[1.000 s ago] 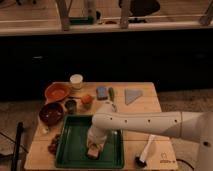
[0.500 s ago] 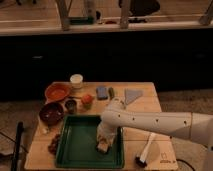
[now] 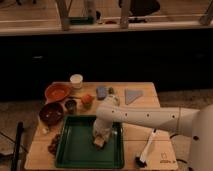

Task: Wipe tray with eraser

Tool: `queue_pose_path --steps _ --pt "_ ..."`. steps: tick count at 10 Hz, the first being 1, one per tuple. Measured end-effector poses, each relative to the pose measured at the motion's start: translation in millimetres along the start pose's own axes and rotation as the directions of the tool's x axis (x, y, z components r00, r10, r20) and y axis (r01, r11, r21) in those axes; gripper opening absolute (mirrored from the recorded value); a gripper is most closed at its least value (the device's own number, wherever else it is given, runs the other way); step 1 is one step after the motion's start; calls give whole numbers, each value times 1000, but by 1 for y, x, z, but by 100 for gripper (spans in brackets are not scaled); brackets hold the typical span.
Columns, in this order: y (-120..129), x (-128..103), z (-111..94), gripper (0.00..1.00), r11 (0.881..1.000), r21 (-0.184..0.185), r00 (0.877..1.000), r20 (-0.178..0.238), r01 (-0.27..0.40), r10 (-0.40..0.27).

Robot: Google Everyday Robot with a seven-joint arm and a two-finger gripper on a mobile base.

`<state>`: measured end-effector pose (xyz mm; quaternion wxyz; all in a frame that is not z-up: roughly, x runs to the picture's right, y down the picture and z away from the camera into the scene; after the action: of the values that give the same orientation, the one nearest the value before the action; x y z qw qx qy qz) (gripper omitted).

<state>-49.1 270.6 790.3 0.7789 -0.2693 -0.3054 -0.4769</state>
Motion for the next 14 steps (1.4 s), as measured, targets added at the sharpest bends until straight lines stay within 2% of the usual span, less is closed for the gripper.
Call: queue_pose_path --steps 1,3,4,6,8,10,12,14 --pt "-12 -12 1 0 999 15 999 19 31 -32" --pt "-20 -38 0 0 997 33 995 59 73 -75" --pt "-16 -49 1 0 997 31 994 80 75 -78" --pt "-3 -54 3 0 998 11 995 83 62 -63" --pt "27 -44 -8 0 1000 -13 999 34 -9 9" --pt "38 -34 -18 0 998 -24 998 -25 -63 63" --pt "30 -25 -18 0 996 -32 995 -57 -84 82" --pt "5 -27 -7 0 996 -33 995 -57 -85 83"
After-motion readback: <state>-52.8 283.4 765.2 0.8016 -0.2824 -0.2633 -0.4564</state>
